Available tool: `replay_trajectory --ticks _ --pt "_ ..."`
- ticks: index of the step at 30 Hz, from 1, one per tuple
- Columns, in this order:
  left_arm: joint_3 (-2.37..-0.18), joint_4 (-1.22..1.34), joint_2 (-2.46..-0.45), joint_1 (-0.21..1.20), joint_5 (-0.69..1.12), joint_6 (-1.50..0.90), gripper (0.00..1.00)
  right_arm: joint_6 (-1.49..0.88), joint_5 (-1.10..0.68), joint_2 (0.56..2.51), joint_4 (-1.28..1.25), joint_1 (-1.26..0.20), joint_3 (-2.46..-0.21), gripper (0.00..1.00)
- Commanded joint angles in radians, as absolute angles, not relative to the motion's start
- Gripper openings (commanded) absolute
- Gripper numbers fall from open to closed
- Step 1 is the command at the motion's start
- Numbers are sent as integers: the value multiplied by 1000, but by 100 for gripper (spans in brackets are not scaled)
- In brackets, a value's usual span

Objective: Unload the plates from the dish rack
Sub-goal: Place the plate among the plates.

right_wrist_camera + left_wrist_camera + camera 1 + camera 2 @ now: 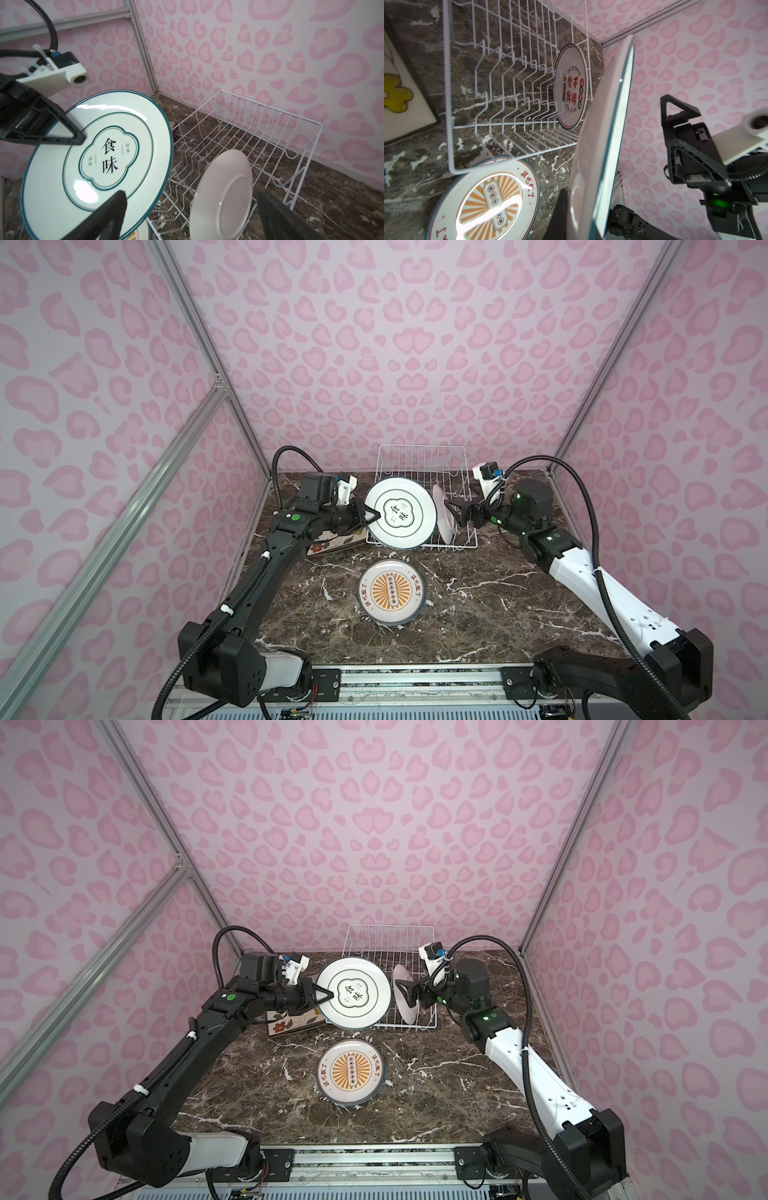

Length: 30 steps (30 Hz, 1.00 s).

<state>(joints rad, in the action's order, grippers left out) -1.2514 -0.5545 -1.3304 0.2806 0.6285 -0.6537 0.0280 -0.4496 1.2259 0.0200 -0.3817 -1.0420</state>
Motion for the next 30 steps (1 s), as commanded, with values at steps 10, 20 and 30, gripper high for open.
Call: replay_trajectory --ticks 10,20,30 --pt "-1064 -733 -1166 279 597 -624 3 515 -360 1130 256 -513 -1002 99" --pt "-852 -735 -1068 280 605 -638 3 606 -422 1126 325 -561 -972 99" --pt "-625 -547 -1043 280 643 -700 3 588 -420 1180 272 -576 -992 99"
